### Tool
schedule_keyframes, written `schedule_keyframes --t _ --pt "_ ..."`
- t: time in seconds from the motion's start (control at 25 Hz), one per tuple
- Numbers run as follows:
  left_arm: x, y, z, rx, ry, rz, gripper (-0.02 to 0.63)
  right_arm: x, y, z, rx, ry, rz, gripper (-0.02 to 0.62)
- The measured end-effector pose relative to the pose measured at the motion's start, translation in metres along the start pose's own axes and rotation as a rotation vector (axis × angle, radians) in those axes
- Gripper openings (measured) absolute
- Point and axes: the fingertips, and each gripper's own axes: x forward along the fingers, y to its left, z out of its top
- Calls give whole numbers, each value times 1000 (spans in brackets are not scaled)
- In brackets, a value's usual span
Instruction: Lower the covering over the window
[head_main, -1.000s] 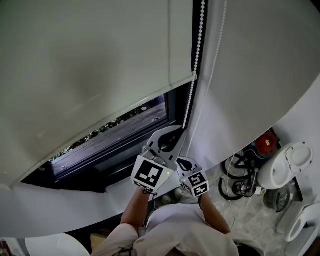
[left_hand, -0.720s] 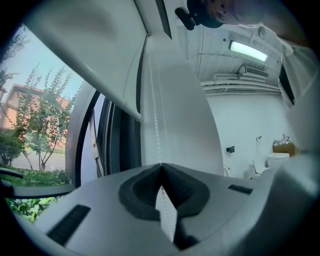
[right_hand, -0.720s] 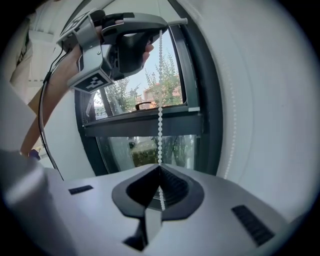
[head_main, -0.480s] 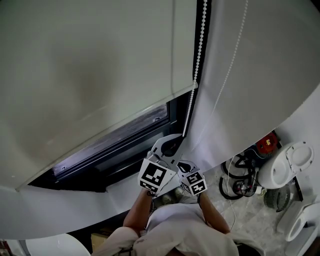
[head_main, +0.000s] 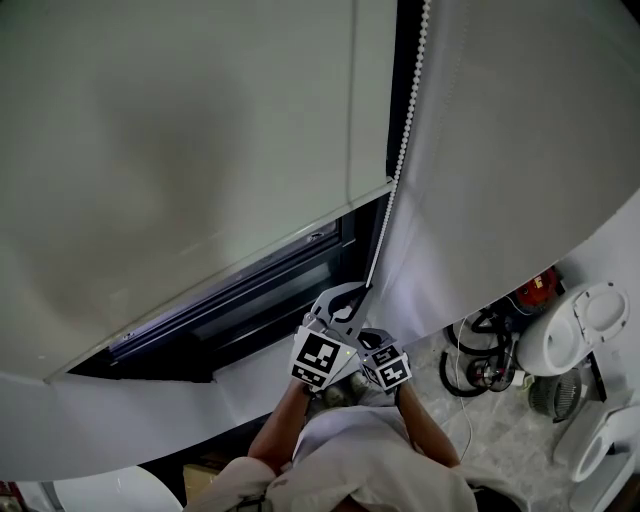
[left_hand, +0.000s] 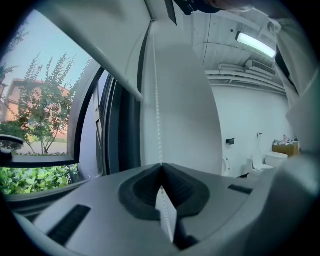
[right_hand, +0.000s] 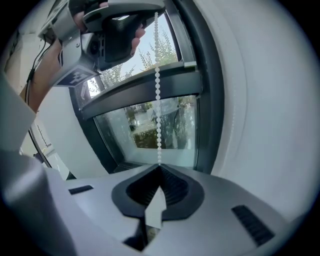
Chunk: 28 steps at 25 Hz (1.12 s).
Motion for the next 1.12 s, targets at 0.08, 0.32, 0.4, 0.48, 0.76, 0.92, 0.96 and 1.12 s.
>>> schedule_keyframes --t 0.08,0.32,0.4,0.48,0.76,0.92,0.96,1.12 --pt "1 -1 -11 -2 12 6 14 4 -1 -8 5 19 5 -5" --pt "3 -3 -37 -7 51 20 14 18 -5 -32 7 54 13 -3" --pt "3 -4 -45 -9 63 22 14 22 -6 -39 14 69 18 -3" --pt "3 -5 -52 -9 75 24 14 24 -7 -46 11 91 19 -3" --pt "0 -7 -73 -16 112 33 14 27 -8 -66 -16 111 4 -2" --pt "-2 -10 -71 -12 114 31 14 17 -5 -55 -32 66 -6 46" --pt "-3 -11 -71 -11 113 30 14 12 -3 -49 -32 55 -9 76" --pt "-4 -13 -72 -14 107 29 14 -16 -2 -19 -32 -17 -37 89"
